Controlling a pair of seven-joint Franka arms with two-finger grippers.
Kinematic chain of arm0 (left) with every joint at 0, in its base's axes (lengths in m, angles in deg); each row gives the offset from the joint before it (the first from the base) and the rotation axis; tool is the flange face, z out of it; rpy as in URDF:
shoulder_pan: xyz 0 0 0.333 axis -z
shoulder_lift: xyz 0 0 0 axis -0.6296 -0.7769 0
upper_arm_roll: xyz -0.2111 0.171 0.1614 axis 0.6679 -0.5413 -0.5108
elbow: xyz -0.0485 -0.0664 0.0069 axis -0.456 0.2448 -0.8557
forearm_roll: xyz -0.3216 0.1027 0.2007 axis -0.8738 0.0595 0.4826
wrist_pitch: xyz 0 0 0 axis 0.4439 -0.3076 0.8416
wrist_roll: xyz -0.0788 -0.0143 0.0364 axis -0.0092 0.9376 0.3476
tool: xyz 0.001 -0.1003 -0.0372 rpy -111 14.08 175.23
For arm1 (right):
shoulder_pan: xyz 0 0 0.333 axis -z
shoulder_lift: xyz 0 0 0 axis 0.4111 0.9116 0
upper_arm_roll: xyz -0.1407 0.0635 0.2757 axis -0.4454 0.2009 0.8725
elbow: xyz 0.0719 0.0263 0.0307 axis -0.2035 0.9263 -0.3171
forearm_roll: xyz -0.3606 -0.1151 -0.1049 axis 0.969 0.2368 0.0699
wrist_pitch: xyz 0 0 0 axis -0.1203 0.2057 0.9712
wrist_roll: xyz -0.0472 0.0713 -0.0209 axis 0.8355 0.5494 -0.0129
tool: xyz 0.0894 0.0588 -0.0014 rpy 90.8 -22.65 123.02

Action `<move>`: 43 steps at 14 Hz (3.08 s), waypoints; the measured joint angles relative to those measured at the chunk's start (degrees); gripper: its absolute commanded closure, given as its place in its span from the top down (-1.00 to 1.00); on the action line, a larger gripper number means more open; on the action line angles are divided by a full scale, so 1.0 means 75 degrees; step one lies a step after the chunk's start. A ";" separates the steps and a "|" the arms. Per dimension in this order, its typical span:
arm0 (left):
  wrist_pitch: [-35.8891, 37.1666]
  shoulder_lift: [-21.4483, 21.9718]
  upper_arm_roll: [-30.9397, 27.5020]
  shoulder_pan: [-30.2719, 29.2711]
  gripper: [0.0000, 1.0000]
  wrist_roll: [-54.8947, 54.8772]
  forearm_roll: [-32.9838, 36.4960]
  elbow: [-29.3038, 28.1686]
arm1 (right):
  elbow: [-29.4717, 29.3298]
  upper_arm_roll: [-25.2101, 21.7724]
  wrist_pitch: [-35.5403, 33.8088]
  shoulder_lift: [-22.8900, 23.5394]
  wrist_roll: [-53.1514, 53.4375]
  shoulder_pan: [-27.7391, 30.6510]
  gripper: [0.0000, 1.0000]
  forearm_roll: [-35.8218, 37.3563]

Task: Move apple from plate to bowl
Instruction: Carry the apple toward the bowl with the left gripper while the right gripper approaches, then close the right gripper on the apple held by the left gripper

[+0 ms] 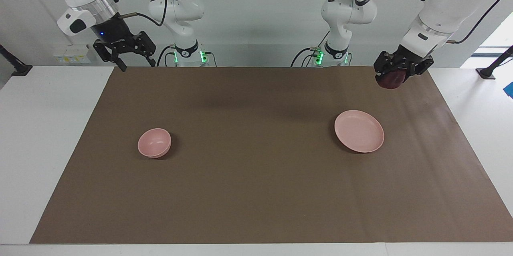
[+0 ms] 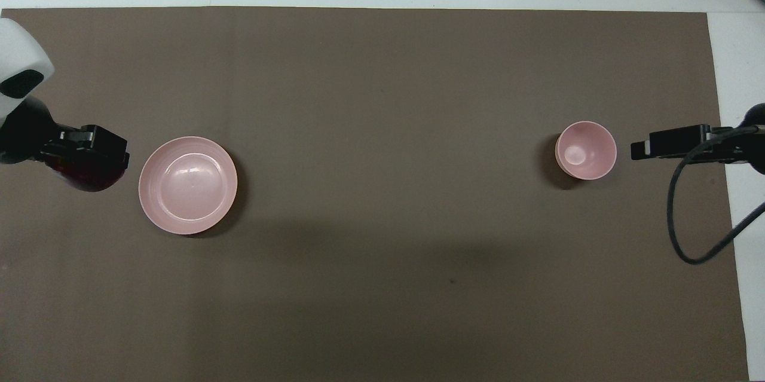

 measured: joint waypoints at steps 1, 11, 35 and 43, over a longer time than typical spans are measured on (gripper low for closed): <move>-0.0003 -0.0006 0.0017 0.0020 -1.00 0.0216 -0.0039 -0.0108 | 0.0125 -0.0009 0.0128 0.0002 0.0000 0.0029 1.00 -0.0320; -0.1563 -0.0304 0.0201 0.1296 -1.00 0.3698 -0.2873 -0.1298 | 0.1889 -0.0009 0.1299 -0.0175 -0.0387 0.0058 1.00 -0.4503; -0.3234 -0.2413 0.2050 0.2155 -1.00 0.6727 -0.9970 -0.0303 | 0.3773 -0.0035 -0.0373 -0.0963 -0.1962 0.0336 1.00 -0.6600; -0.4444 -0.2431 0.2724 0.2473 -1.00 0.6898 -1.0106 -0.0117 | 0.3784 -0.0053 -0.0921 -0.0969 -0.1421 0.0434 1.00 -0.6600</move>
